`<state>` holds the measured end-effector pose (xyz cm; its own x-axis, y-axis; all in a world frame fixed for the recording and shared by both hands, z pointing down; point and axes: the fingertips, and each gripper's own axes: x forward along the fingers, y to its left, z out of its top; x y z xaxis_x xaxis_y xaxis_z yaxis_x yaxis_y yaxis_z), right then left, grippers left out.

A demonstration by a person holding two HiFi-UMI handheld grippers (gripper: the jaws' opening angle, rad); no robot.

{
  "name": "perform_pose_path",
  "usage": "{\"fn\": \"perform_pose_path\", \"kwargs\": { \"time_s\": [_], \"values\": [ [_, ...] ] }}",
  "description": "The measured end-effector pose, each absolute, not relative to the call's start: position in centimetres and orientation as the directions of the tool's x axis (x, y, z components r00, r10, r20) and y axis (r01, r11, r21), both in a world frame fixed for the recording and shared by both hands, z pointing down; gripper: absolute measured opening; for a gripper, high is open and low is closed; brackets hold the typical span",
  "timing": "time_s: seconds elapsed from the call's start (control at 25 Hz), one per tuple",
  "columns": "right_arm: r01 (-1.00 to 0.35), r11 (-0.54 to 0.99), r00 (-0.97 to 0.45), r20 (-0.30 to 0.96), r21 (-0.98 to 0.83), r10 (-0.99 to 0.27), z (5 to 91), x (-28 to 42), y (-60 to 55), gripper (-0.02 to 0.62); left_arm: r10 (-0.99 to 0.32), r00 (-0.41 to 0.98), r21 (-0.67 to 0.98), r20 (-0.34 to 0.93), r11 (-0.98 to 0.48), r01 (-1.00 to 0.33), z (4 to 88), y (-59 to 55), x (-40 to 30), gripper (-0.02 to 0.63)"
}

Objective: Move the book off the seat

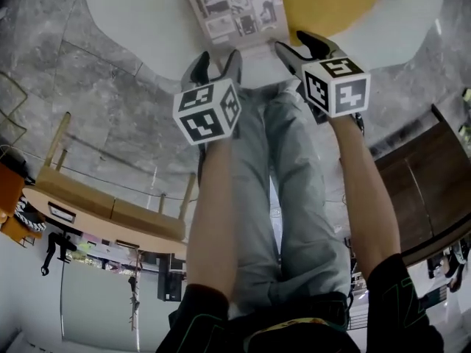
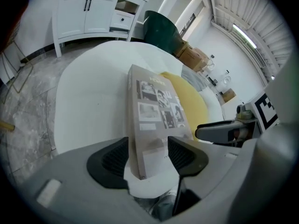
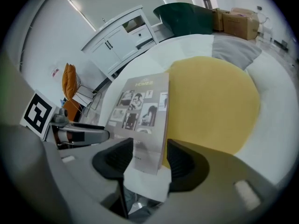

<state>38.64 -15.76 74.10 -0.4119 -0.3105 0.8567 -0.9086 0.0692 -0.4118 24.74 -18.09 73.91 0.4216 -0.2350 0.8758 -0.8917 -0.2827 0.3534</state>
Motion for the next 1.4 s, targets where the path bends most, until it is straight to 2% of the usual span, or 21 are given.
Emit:
{"fn": "perform_pose_path", "kwargs": {
  "time_s": [0.12, 0.32, 0.44, 0.92, 1.16, 1.4],
  "values": [
    [-0.904, 0.087, -0.426, 0.860, -0.420, -0.280, 75.8, 38.0, -15.4, 0.232, -0.214, 0.426, 0.354, 0.879, -0.305, -0.884, 75.4, -17.3, 25.0, 0.262],
    [-0.888, 0.071, -0.457, 0.852, -0.454, -0.256, 76.7, 36.9, -14.4, 0.236, -0.213, 0.425, 0.370, 0.880, -0.255, -0.894, 75.9, -16.8, 25.2, 0.247],
    [-0.902, 0.105, -0.431, 0.855, -0.419, -0.288, 74.7, 37.1, -14.5, 0.201, -0.241, 0.439, 0.383, 0.865, -0.246, -0.890, 74.2, -17.0, 25.1, 0.247],
    [-0.887, 0.293, -0.443, 0.837, -0.357, -0.321, 64.7, 35.8, -13.2, 0.196, -0.388, 0.394, 0.342, 0.833, -0.197, -0.919, 64.3, -14.3, 23.5, 0.247],
    [-0.851, 0.410, -0.473, 0.820, -0.329, -0.323, 61.6, 30.1, -14.3, 0.196, -0.469, 0.338, 0.323, 0.816, -0.114, -0.939, 61.1, -13.9, 17.8, 0.247],
    [-0.805, 0.498, -0.512, 0.803, -0.323, -0.306, 58.1, 28.1, -14.1, 0.195, -0.520, 0.272, 0.285, 0.810, -0.056, -0.957, 57.4, -12.7, 15.8, 0.247]
  ]
}}
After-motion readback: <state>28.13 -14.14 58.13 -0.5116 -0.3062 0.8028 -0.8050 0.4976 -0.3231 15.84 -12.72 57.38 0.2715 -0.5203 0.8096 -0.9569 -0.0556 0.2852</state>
